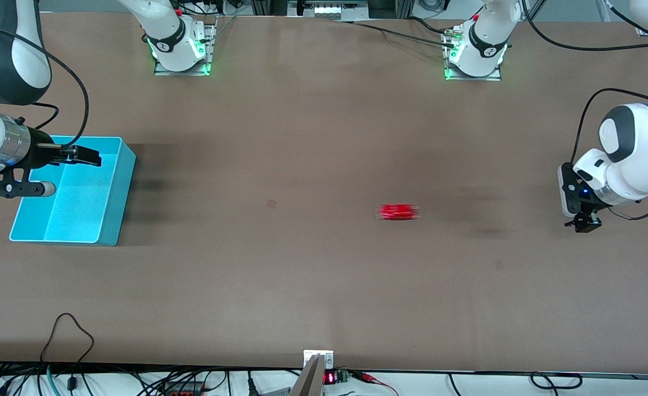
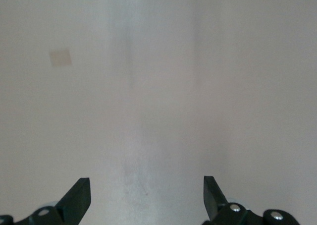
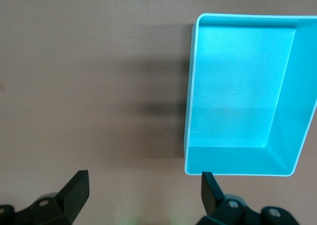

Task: Wind red beetle toy and store in blue box
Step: 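Raise the left gripper away as the car rolls toward the box, then return the left arm to rest while the right gripper lowers toward the car, then lower the right gripper onto the red car and close it, then lift the car with the right gripper and lower it into the cyan box, then open the right gripper to release the car inside the box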

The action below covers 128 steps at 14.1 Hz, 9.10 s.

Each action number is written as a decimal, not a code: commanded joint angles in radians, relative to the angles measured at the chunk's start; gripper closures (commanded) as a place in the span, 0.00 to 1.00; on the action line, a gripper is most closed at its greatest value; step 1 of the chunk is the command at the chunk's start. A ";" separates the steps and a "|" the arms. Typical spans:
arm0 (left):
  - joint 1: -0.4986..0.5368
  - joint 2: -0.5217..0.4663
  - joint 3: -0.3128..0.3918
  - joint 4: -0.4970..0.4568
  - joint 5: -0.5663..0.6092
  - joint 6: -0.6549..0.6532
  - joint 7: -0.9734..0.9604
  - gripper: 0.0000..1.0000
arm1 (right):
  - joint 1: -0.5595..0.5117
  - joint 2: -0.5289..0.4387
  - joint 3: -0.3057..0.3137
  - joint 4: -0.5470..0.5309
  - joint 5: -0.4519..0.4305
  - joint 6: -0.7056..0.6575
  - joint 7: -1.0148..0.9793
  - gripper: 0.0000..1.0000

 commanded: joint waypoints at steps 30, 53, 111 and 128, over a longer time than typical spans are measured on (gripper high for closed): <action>-0.401 -0.368 0.185 0.117 -0.094 -0.425 -1.647 0.00 | 0.033 0.043 0.005 -0.086 0.034 0.068 -0.069 0.00; -0.392 -0.382 0.170 0.166 -0.164 -0.514 -1.655 0.00 | -0.148 0.256 0.126 -0.483 0.018 0.965 -1.455 0.00; -0.387 -0.376 0.178 0.166 -0.167 -0.517 -1.653 0.00 | -0.105 0.111 -0.191 -0.452 -0.016 0.686 -0.251 0.00; -0.387 -0.376 0.176 0.166 -0.167 -0.517 -1.655 0.00 | -0.108 -0.101 0.028 0.047 -0.008 -0.002 -0.113 0.00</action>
